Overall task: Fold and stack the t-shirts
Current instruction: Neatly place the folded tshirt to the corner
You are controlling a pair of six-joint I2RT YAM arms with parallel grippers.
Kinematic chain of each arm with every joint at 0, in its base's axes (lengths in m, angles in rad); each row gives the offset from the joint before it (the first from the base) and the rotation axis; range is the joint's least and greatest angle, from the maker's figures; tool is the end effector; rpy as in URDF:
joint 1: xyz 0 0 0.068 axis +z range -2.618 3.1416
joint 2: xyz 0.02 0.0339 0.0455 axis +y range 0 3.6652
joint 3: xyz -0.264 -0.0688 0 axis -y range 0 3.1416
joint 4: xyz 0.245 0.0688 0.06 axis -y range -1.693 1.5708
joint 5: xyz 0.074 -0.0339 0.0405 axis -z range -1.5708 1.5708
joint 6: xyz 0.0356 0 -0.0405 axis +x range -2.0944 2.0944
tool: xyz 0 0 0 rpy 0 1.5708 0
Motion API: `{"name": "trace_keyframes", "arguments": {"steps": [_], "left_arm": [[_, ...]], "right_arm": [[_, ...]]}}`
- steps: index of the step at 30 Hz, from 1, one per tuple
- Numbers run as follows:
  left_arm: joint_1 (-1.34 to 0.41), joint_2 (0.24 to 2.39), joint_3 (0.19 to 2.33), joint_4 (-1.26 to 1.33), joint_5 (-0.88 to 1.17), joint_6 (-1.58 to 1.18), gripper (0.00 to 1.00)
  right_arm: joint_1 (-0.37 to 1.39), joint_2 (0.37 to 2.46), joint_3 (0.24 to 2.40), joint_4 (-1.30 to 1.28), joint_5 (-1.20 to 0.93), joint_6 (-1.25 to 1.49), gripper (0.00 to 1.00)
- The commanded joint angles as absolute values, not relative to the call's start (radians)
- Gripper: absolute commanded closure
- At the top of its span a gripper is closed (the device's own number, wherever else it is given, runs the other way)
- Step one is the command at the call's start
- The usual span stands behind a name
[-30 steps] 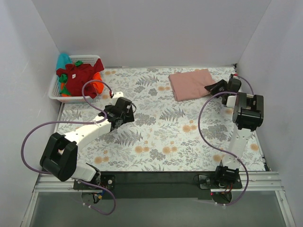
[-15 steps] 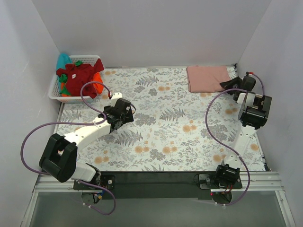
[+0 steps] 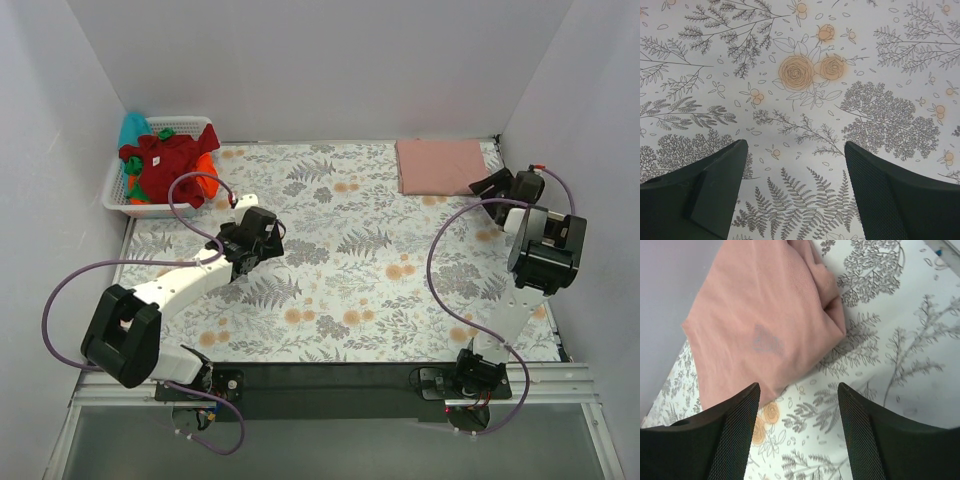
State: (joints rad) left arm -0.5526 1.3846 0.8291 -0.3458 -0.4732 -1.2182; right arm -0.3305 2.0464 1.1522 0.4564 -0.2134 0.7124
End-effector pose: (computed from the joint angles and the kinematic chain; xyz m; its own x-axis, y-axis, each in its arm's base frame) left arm 0.2439 -0.1313 0.2118 -0.4430 -0.7082 -0.5497 -0.5481 0.6992 -0.4590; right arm 0.4183 -0.1355 0.1486 -0.2148 0.7491 -0.6267 0.3648 0.6568 0.6600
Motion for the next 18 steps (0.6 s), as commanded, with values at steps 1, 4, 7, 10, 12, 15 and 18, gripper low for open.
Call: {"name": "trace_keyframes", "arguments": {"steps": [1, 4, 7, 10, 12, 15, 18], "left_arm": [[-0.549, 1.328, 0.833, -0.314, -0.451, -1.21, 0.22], [-0.549, 1.315, 0.833, -0.314, -0.449, -1.207, 0.22], [-0.551, 1.302, 0.828, -0.311, -0.449, -1.204, 0.22], [-0.551, 1.289, 0.824, -0.308, -0.453, -1.201, 0.22], [-0.552, 1.287, 0.822, -0.307, -0.451, -1.198, 0.23], [-0.551, 1.287, 0.821, -0.305, -0.451, -1.198, 0.23], [-0.551, 1.296, 0.819, -0.305, -0.451, -1.197, 0.23]], "right_arm": [[-0.313, 1.929, 1.117, 0.361, -0.135, 0.629, 0.29], [-0.269, 1.864, 1.104, 0.273, -0.081, 0.547, 0.29], [-0.197, 1.833, 1.152, 0.158, -0.023, 0.442, 0.31], [-0.095, 1.874, 1.283, 0.048, -0.005, 0.258, 0.37], [-0.025, 1.914, 1.353, -0.032, 0.04, 0.151, 0.37], [0.057, 1.991, 1.475, -0.075, 0.055, 0.034, 0.37], [0.118, 2.074, 1.584, -0.107, 0.11, -0.042, 0.37]]}}
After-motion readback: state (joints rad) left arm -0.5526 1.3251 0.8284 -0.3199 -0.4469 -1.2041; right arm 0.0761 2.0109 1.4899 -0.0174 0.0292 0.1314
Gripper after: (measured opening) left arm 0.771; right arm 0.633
